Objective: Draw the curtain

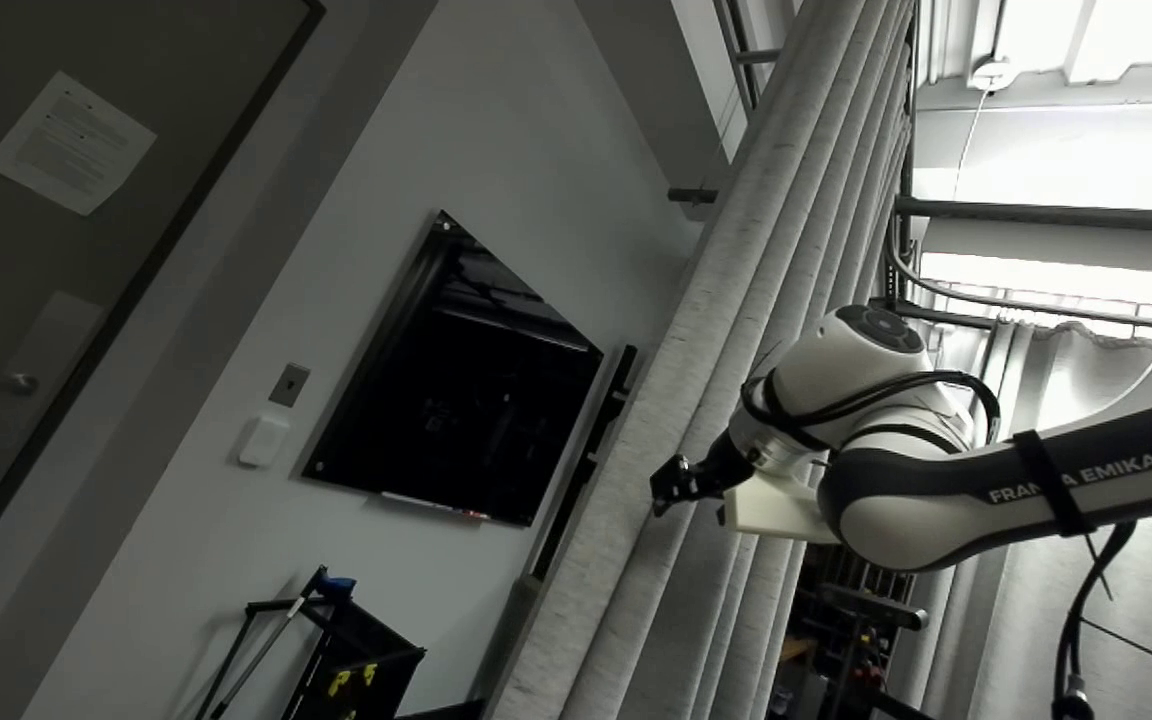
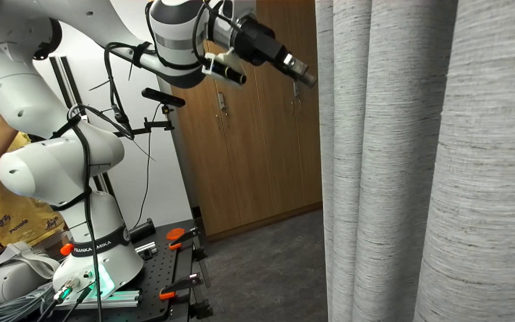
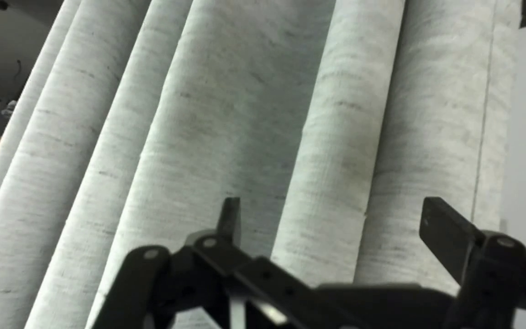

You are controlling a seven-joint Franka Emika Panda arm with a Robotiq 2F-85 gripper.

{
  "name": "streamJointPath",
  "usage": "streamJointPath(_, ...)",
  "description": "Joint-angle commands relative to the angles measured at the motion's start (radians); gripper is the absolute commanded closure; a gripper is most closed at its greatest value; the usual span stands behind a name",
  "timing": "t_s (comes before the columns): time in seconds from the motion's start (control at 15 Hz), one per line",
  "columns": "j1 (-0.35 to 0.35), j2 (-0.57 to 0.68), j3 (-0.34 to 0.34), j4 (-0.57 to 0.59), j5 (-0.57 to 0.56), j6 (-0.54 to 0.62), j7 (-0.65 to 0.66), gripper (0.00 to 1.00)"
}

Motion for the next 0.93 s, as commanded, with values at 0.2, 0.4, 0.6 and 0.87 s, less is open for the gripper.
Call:
streamJointPath(0.2,-0.12,0.048,0.011,0.1,-0.147,0.157,0.094,0.0)
streamJointPath(0.4,-0.105,0.024,0.018,0.12,-0.14,0.164,0.063,0.0)
streamJointPath(0.6,-0.094,0.021,0.019,0.141,-0.126,0.174,0.05,0.0)
streamJointPath(0.87,-0.098,-0.017,0.031,0.186,-0.123,0.14,0.055,0.0)
